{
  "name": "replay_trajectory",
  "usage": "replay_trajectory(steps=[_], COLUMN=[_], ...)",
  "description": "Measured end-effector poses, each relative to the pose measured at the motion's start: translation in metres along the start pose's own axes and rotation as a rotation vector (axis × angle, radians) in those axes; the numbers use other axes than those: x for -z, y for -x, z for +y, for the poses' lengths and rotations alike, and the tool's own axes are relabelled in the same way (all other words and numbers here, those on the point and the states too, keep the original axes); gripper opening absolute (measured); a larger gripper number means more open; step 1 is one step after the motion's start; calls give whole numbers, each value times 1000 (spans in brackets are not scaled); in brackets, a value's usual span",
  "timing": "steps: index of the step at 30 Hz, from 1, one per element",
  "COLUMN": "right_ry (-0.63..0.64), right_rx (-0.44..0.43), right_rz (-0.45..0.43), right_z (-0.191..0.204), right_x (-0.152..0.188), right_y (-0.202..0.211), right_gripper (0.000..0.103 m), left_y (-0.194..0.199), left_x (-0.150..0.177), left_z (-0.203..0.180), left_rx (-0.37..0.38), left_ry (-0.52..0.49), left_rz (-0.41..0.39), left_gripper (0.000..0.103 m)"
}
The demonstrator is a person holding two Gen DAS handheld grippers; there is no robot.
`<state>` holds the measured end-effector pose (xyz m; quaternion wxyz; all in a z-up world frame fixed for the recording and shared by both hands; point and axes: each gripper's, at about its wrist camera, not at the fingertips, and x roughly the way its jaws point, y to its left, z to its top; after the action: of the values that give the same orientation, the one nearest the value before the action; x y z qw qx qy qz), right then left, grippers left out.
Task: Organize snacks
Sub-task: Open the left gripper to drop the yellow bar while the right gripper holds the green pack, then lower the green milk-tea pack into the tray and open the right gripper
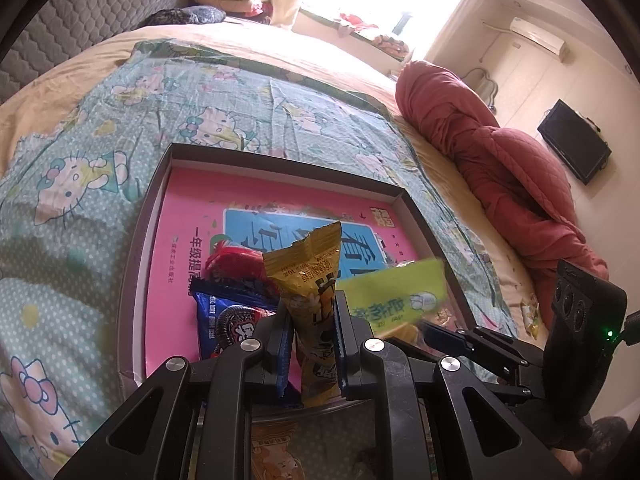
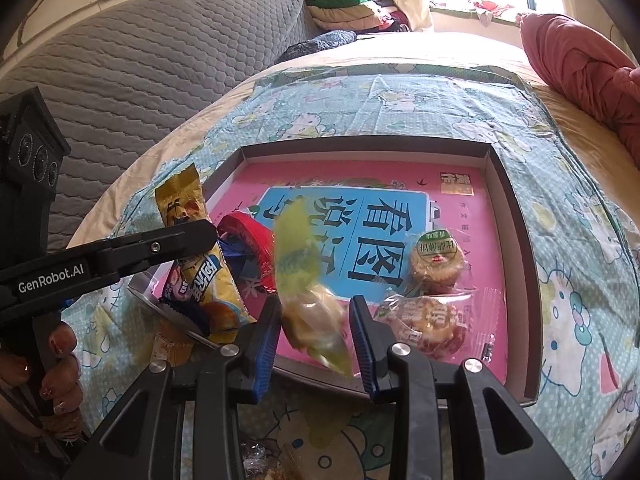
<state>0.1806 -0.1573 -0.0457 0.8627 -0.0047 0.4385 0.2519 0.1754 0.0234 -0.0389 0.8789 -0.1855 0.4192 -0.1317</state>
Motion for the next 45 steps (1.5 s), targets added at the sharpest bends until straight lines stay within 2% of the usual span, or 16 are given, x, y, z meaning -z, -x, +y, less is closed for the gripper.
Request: replay_trajectory(steps=[11,17,19,21,26,29,43,45], right_ry=[-8,-20,-22,-29,-44,-55,-79,-79], right_rx=[14,18,21,22,23,27,47,49], right_rz=[-10,-14,-16,-19,-24,-28,-48,-49], right_z=[-2,-4,-4,-5,-8,-10,-18,-18], right_x=[0,-1,-1,-2,-2,-3,-6,-7], right_y=[3,4,5,5,7,9,15,15], right_gripper=[36,36,36,36,36,36,37,37], left_y=[-1,-1,-1,-1,-1,1,11,14], left_x=[-1,-1,-2,-1,-2,-2,-8,-9], left_z=[3,4,3,2,2,1,-1,-2], left_rx=[-5,-18,-22,-23,-25,-29,-29,-30], left_ry=[13,19,19,18,16,14,17,12], left_rz=[5,10,10,13,14,11,-8,-12], left_gripper=[19,24,27,35,38,43,48,53])
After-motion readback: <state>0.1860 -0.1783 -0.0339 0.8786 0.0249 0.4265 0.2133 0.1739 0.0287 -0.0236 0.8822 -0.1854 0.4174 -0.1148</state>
